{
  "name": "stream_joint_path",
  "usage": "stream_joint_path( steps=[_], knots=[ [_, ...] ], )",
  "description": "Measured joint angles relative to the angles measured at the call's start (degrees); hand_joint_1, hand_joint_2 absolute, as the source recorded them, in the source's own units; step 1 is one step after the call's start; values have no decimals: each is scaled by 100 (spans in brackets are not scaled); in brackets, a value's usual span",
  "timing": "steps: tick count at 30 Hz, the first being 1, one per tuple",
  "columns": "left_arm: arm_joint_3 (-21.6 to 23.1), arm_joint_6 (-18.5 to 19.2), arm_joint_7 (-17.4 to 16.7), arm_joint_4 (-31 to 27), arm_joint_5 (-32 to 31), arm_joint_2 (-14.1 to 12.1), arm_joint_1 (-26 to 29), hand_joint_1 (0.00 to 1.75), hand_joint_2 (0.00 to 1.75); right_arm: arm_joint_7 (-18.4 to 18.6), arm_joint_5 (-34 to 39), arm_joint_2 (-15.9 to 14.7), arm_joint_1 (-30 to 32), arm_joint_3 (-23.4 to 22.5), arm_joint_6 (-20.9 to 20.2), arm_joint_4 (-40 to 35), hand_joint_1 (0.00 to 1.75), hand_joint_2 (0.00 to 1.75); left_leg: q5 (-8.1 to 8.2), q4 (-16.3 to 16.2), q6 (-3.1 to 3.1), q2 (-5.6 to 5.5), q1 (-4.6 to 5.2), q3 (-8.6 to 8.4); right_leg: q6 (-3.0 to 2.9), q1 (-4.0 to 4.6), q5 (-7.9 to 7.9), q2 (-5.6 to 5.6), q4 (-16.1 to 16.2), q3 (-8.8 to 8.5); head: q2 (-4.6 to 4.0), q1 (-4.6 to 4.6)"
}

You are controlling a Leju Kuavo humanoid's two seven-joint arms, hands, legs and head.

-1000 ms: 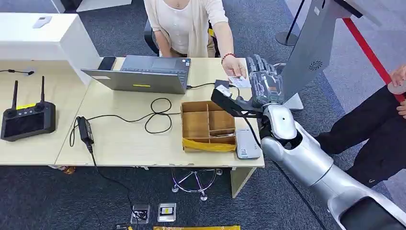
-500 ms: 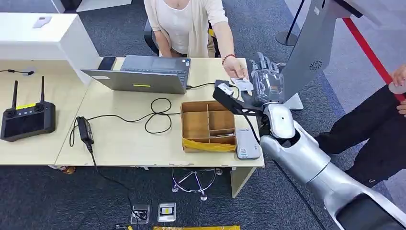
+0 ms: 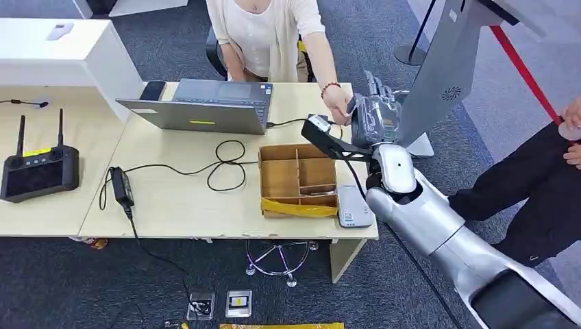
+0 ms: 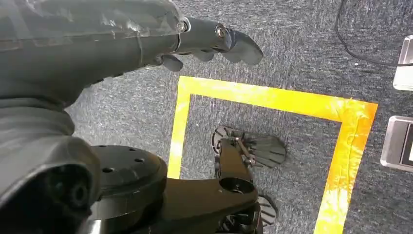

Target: Pass the card to the sensor for recognition and then transmit it.

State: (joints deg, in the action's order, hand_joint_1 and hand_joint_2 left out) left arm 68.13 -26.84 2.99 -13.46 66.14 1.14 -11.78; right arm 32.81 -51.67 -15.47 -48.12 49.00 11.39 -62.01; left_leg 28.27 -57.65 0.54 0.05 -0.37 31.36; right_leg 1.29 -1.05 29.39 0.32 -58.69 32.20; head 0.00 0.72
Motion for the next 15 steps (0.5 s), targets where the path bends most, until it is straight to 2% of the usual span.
stream_joint_path(
  steps=[15],
  knots=[
    [-81,-22,0,0,-31,17,2,0,0,-92,100,39,-4,0,6,273,175,175,-1,0,0,0,0,-1,0,0,0,-1,0,1,0,0]
  ],
)
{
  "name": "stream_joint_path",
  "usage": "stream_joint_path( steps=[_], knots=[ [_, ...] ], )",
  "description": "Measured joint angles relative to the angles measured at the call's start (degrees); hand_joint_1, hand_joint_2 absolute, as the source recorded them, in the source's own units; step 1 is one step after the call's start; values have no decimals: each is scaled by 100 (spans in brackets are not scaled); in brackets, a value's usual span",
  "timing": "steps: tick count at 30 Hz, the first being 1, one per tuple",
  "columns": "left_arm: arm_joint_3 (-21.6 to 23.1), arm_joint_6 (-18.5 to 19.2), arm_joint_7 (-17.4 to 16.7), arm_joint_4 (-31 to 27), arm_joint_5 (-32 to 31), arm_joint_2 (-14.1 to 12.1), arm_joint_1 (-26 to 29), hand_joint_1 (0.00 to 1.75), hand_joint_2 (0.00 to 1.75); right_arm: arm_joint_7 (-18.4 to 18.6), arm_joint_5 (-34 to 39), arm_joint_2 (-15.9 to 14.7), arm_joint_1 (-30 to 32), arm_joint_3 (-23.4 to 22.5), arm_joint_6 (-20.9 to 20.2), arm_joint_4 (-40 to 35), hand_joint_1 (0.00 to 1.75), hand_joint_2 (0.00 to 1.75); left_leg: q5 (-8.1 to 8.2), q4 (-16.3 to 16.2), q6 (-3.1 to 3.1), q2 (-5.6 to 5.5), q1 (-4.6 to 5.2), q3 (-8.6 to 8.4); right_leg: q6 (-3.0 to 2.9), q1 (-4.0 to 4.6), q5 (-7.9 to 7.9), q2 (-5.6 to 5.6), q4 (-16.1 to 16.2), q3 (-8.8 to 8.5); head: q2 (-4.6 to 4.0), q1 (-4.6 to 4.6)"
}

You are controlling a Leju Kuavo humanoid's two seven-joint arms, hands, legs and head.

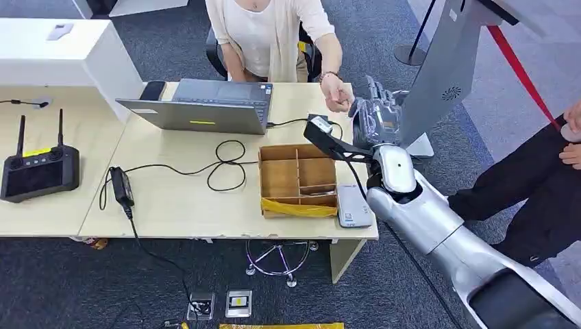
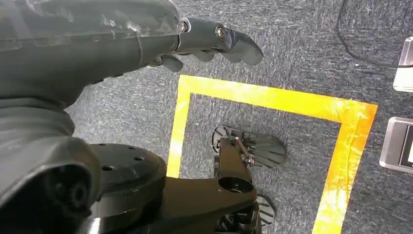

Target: Pass the card to the sensor for recognition and then transmit it.

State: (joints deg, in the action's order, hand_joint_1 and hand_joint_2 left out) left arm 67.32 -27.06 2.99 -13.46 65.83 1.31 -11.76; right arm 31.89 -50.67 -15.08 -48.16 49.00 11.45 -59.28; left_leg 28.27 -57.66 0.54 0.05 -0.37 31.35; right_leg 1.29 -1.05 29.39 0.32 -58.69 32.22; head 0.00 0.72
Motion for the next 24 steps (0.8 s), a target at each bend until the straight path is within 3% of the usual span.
stream_joint_path(
  steps=[8,24],
  knots=[
    [-48,-7,0,0,-90,0,10,0,0,-17,125,-109,201,-46,22,50,175,175,0,-1,0,1,0,0,0,0,0,1,1,3,0,0],
    [-81,96,0,0,-291,-44,39,0,0,92,199,-691,993,-332,33,-512,175,175,1,-1,0,2,0,0,0,0,0,-2,2,3,0,0]
  ],
)
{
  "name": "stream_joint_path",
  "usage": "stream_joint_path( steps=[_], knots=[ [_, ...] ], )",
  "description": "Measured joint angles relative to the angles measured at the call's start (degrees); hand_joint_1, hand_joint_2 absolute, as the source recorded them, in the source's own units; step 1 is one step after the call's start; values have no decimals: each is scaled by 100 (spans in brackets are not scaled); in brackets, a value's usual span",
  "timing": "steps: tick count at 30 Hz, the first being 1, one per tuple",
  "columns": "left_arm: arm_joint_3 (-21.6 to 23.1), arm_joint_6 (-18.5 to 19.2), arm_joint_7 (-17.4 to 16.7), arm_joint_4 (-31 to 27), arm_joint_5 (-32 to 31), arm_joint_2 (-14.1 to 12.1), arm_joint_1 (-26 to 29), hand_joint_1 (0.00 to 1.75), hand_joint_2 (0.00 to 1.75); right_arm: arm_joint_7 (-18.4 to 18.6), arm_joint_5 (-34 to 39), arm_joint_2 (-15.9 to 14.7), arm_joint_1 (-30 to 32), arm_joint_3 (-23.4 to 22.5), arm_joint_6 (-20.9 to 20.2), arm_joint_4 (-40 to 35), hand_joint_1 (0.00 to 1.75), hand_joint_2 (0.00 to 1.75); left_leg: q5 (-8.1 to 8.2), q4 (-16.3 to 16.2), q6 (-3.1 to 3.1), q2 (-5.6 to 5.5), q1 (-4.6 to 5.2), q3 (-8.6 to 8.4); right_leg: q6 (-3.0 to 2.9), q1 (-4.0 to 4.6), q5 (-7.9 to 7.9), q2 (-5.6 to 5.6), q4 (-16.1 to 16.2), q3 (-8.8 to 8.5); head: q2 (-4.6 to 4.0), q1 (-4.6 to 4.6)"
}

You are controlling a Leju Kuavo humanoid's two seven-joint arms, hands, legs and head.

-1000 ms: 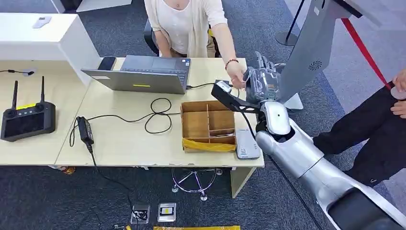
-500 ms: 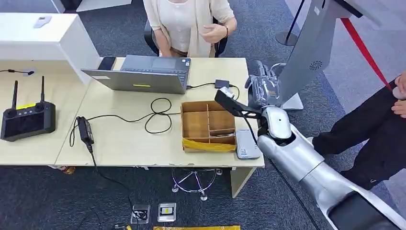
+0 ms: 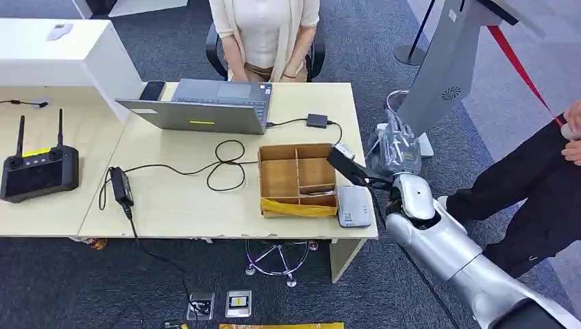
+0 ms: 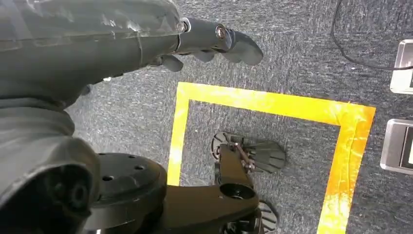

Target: Pass the card to the sensor for recognition and then transmit it.

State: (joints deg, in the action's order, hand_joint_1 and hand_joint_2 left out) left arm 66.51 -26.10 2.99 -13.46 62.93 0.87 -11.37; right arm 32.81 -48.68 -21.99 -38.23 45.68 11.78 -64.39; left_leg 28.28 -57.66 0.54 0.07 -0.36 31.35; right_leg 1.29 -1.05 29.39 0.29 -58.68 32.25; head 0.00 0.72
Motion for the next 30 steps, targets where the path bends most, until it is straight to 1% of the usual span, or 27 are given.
stream_joint_path(
  steps=[6,9,15,23,30],
  knots=[
    [-20,20,20,0,0,-28,4,0,0,0,15,-98,133,-4,-42,-258,175,175,0,0,0,0,0,0,0,0,0,1,0,-1,0,-2],
    [-48,50,28,0,-24,-48,35,0,0,11,42,-144,262,2,-129,-455,175,175,0,0,0,0,0,0,0,0,0,0,0,-1,0,0],
    [-96,61,-2,15,-57,-92,72,0,0,24,83,-188,437,9,-199,-739,175,175,1,1,-1,0,0,4,-1,0,1,1,0,3,0,-2],
    [-118,66,17,17,-33,-101,136,0,0,-2,85,-188,498,44,-339,-758,175,175,1,1,-1,0,0,4,-1,0,1,0,0,3,0,0],
    [-155,52,17,20,-35,-103,147,0,0,-48,299,-181,498,164,-398,-723,175,175,1,1,-1,0,0,6,-1,0,1,1,0,2,0,-2]
  ],
)
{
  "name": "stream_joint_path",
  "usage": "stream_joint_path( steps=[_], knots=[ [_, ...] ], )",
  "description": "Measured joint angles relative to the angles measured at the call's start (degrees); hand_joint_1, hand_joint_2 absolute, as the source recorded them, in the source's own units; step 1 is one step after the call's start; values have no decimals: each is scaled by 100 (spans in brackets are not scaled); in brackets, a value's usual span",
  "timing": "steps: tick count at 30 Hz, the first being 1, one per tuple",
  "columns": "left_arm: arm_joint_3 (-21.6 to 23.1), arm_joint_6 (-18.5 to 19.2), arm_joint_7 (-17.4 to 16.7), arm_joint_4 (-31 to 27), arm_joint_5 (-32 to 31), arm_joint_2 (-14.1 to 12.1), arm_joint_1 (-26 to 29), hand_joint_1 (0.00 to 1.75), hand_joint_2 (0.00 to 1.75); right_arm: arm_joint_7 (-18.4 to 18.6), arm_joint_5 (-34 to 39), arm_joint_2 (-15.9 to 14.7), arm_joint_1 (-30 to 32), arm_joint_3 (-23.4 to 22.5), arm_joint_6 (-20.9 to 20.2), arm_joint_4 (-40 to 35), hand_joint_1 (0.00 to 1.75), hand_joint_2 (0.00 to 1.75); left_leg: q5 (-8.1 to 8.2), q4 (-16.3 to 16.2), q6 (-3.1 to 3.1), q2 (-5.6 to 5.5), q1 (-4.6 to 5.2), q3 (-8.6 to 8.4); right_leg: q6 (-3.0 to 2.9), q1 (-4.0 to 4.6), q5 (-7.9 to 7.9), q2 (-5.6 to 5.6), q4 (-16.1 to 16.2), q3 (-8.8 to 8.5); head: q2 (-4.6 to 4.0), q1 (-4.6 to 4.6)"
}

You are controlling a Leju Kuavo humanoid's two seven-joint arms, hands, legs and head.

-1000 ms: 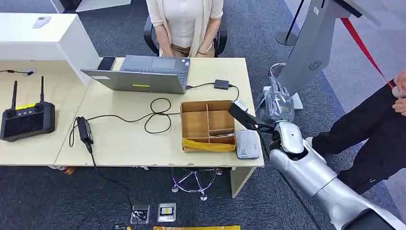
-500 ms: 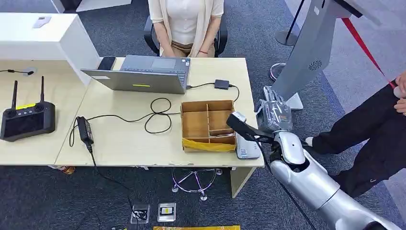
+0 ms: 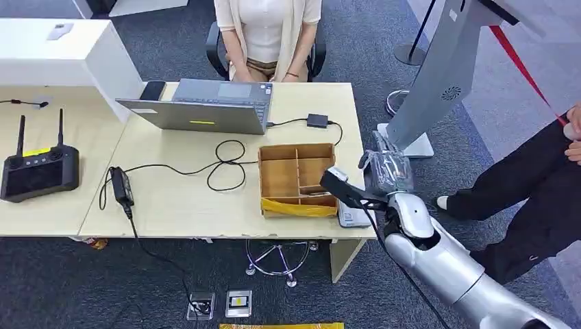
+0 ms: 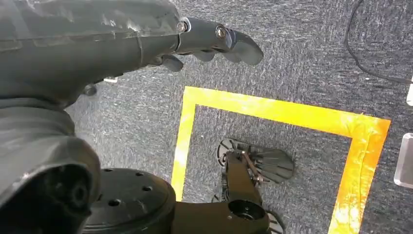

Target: Pass the card to the sensor for recognition and then transmit it.

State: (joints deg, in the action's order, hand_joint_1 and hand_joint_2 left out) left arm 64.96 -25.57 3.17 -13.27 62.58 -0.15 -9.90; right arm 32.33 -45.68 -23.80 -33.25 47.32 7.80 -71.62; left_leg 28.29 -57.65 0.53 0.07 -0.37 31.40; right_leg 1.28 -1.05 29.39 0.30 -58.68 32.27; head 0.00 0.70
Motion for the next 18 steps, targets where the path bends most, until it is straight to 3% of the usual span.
stream_joint_path(
  steps=[11,18],
  knots=[
    [-98,0,48,2,61,-7,48,0,0,-170,147,164,-55,247,166,549,175,175,0,0,0,-1,0,2,0,0,0,3,0,0,0,2],
    [-105,-2,48,4,33,-9,68,0,0,-53,140,181,14,273,155,673,175,175,0,0,0,-1,0,2,0,0,0,2,0,2,0,2]
  ],
)
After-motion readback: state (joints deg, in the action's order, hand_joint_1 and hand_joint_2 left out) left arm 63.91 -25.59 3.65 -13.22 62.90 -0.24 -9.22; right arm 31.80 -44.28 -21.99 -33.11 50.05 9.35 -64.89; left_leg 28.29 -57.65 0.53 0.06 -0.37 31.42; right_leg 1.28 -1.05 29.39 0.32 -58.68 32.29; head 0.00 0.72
